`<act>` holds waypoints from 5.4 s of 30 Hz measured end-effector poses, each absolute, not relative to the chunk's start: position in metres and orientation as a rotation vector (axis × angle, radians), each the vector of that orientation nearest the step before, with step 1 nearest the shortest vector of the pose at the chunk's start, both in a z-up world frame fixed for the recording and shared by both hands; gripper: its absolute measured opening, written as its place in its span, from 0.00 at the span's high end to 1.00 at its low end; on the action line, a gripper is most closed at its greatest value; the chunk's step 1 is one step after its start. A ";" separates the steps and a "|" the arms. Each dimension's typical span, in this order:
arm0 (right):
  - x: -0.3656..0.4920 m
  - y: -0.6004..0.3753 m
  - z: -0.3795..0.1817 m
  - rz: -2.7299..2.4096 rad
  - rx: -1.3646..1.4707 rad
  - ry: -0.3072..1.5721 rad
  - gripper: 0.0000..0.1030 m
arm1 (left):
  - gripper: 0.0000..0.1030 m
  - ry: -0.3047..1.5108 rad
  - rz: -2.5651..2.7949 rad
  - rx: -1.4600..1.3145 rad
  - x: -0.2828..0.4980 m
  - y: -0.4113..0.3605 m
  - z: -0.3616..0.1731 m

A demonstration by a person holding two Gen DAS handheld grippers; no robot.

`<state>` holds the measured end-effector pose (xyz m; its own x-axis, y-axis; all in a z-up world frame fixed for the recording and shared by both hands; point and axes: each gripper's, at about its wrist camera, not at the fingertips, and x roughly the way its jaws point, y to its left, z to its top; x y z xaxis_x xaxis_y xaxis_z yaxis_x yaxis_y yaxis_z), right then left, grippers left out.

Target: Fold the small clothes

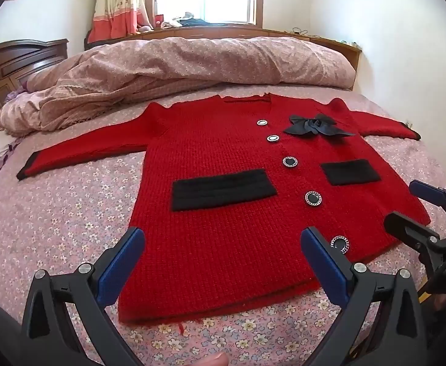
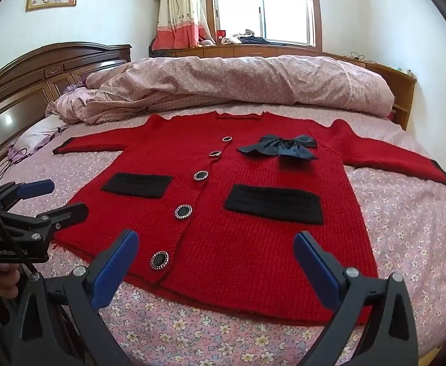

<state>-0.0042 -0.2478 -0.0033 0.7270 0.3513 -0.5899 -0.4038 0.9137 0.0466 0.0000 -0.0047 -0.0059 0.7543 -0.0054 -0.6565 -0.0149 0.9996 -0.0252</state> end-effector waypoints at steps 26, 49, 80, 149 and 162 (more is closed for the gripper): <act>-0.004 -0.250 -0.005 0.423 -0.038 0.606 0.00 | 0.04 0.700 -0.009 -0.041 -0.001 -0.006 0.000; 0.000 -0.249 -0.013 0.413 -0.066 0.648 0.00 | 0.04 0.715 -0.023 -0.039 -0.001 -0.008 -0.002; 0.157 -0.197 0.062 0.409 0.085 0.531 0.00 | 0.04 0.647 0.493 -1.084 0.062 0.367 -0.044; 0.240 -0.400 0.066 0.010 0.156 0.634 0.00 | 0.97 0.654 -0.209 -0.650 0.289 -0.050 -0.009; 0.244 -0.416 0.053 -0.004 0.283 0.693 0.00 | 0.97 0.669 -0.316 -0.458 0.286 -0.104 0.001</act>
<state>0.2443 -0.4156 0.0530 0.7707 0.0899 -0.6309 0.0971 0.9619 0.2556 0.2857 -0.1038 0.0013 0.7432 -0.4213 -0.5198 0.1334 0.8546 -0.5019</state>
